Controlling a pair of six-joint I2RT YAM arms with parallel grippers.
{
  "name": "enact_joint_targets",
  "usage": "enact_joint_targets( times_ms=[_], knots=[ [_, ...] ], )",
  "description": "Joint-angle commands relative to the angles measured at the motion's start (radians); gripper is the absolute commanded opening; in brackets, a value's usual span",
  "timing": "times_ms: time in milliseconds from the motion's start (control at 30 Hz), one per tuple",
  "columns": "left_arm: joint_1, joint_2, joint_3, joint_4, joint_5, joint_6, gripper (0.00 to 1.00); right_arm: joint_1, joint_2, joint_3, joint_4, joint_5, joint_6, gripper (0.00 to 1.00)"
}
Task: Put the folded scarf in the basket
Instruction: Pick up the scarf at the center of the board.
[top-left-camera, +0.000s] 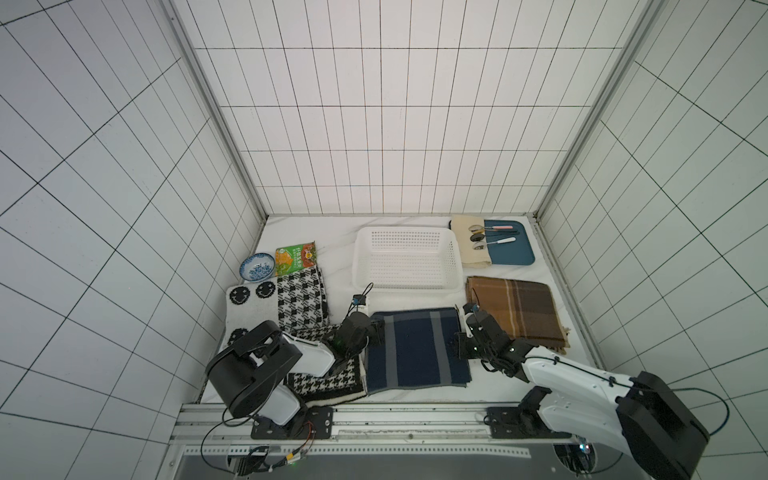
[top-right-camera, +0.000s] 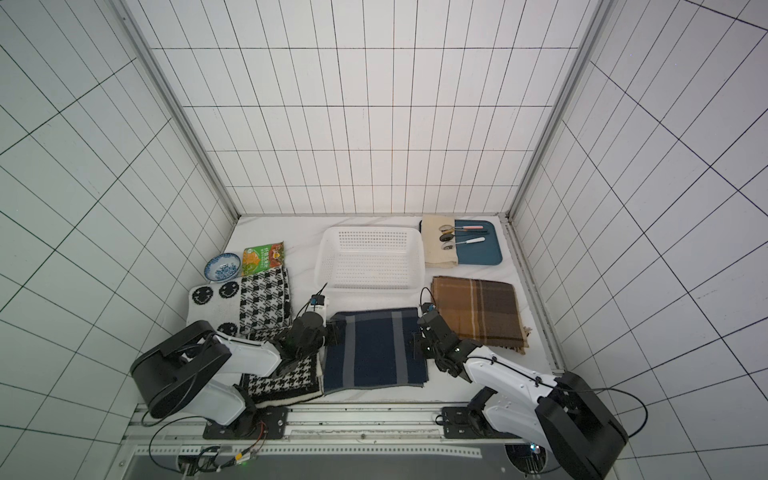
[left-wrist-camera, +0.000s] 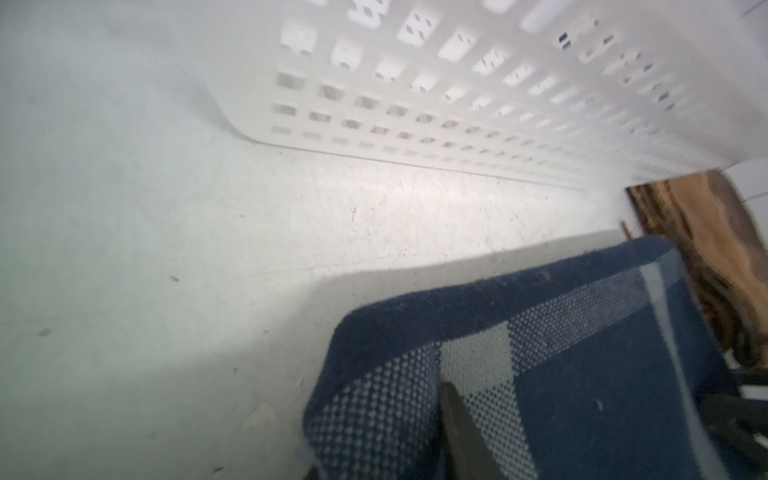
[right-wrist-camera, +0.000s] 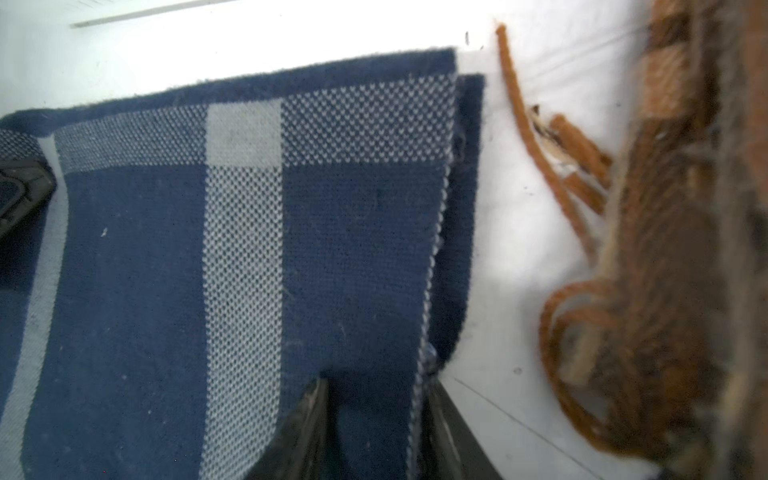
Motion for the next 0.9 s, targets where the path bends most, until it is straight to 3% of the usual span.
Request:
enact_joint_targets(
  times_ms=[0,100,167,333,633,867],
  knots=[
    [0.003,0.019,-0.019,-0.050,0.081,0.000,0.15,0.009,0.029,0.008,-0.047,-0.034,-0.008,0.21],
    [0.004,-0.011,-0.021,-0.059,0.089,0.002,0.00,0.008,0.011,0.001,-0.036,-0.037,-0.016,0.07],
    [0.004,-0.032,-0.021,-0.062,0.096,0.002,0.00,0.008,-0.006,-0.005,-0.027,-0.046,-0.025,0.00],
    [-0.014,-0.101,0.001,-0.111,0.118,0.009,0.00,0.015,-0.068,-0.020,-0.003,-0.081,-0.036,0.00],
    [-0.159,-0.394,0.063,-0.397,-0.049,0.037,0.00,0.057,-0.251,-0.018,-0.094,-0.008,-0.052,0.00],
    [-0.171,-0.559,0.126,-0.556,-0.086,0.069,0.00,0.129,-0.327,-0.011,-0.117,0.045,-0.040,0.00]
  ],
)
